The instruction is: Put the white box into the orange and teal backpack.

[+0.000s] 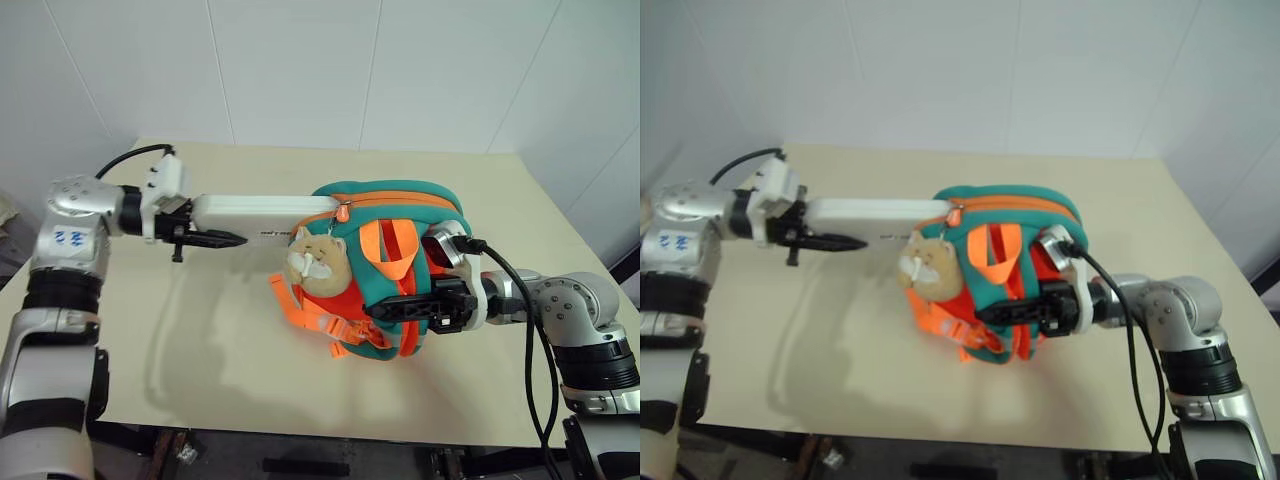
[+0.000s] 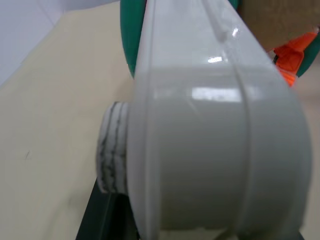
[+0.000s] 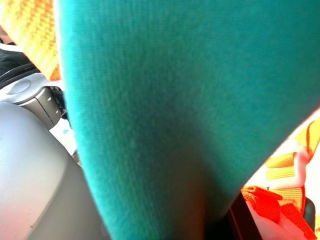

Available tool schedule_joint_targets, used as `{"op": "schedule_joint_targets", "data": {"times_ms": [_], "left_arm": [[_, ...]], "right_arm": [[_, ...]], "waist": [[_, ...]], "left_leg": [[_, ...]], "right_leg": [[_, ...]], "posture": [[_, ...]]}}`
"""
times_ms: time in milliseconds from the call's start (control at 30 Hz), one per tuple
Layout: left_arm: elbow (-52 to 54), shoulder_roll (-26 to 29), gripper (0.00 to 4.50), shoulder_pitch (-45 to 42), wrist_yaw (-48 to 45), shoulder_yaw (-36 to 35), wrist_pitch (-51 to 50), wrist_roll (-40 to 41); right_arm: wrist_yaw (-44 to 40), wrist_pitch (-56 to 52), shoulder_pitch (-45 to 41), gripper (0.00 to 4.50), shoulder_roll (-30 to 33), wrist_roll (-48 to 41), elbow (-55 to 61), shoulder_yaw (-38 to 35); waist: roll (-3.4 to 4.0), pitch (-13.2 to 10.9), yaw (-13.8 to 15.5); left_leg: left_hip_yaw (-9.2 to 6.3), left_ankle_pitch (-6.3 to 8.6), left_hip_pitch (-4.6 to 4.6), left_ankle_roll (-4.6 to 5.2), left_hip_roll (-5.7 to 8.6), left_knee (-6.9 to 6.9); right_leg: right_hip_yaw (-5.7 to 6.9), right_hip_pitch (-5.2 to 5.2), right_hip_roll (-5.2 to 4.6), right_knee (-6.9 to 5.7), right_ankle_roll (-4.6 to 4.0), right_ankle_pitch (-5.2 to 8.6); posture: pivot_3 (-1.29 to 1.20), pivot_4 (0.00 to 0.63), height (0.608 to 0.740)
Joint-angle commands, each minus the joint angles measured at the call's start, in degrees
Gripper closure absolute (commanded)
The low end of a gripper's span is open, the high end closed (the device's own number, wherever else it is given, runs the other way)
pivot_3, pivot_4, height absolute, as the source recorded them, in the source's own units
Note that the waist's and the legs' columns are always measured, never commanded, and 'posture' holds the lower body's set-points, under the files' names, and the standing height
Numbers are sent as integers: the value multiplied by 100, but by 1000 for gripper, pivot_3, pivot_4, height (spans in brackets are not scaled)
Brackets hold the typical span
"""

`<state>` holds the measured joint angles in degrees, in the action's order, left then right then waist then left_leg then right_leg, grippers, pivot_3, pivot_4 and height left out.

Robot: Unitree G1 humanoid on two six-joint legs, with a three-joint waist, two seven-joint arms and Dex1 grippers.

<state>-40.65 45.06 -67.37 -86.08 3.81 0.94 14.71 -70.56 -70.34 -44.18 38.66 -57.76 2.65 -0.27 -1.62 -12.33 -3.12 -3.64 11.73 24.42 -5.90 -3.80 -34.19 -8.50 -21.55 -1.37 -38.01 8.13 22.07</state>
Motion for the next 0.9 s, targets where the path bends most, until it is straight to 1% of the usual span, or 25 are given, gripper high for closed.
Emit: {"op": "schedule_joint_targets", "data": {"times_ms": [33,167,233,333,467,600,733,833,900], "left_arm": [[-323,-333,3186,-723,-524,256,81,-224],[-646,-756,3186,-1170,-462,546,77,-468],[-719,-957,3186,-1253,-446,745,164,-654],[-762,-1279,3186,-1284,-591,874,260,-685],[-852,-1642,3186,-1321,-581,962,353,-740],[-1156,-2020,3186,-1495,-390,877,339,-798],[-1385,-2186,3186,-1634,-302,882,376,-948],[-1297,-2177,3186,-1591,-455,710,238,-782],[-1251,-2097,2459,-1543,-410,650,221,-781]], "right_arm": [[-65,-14,-119,4428,-64,-101,136,39],[-61,-2,-141,4428,-113,-80,122,56],[-53,9,-142,4428,-147,-76,129,68],[-30,36,-145,4428,-214,-65,127,84],[9,59,-133,4428,-294,-60,144,83],[60,64,-107,4428,-375,-65,182,55],[149,81,-73,4428,-464,-97,238,19],[208,93,-25,4428,-492,-114,272,-25],[230,98,0,4444,-494,-121,281,-43]], "waist": [[0,0,1],[0,0,-17],[1,0,-34],[3,-1,-35],[3,-1,-17],[3,-1,-7],[3,-1,-13],[3,-1,-9],[3,-1,-5]], "left_leg": [[0,0,0,0,0,-2],[0,0,1,0,0,0],[0,-1,1,-3,0,1],[0,-3,0,-5,0,0],[0,-3,1,-4,0,-1],[0,-2,1,-4,0,-2],[0,-2,2,-3,0,-3],[0,-3,1,-5,0,-2],[0,-3,2,-5,0,-2]], "right_leg": [[0,0,1,-2,0,0],[0,0,1,1,0,0],[-1,-1,1,2,0,0],[-1,-4,2,3,0,1],[-1,-3,2,2,0,1],[-1,-2,2,-3,0,1],[-1,-2,2,-5,0,1],[-1,-2,2,-4,0,1],[0,-2,2,-3,0,1]], "posture": [[0,150,740],[0,150,740],[0,150,740],[0,150,740],[0,150,740],[0,150,740],[0,150,740],[0,150,740],[0,150,740]]}}
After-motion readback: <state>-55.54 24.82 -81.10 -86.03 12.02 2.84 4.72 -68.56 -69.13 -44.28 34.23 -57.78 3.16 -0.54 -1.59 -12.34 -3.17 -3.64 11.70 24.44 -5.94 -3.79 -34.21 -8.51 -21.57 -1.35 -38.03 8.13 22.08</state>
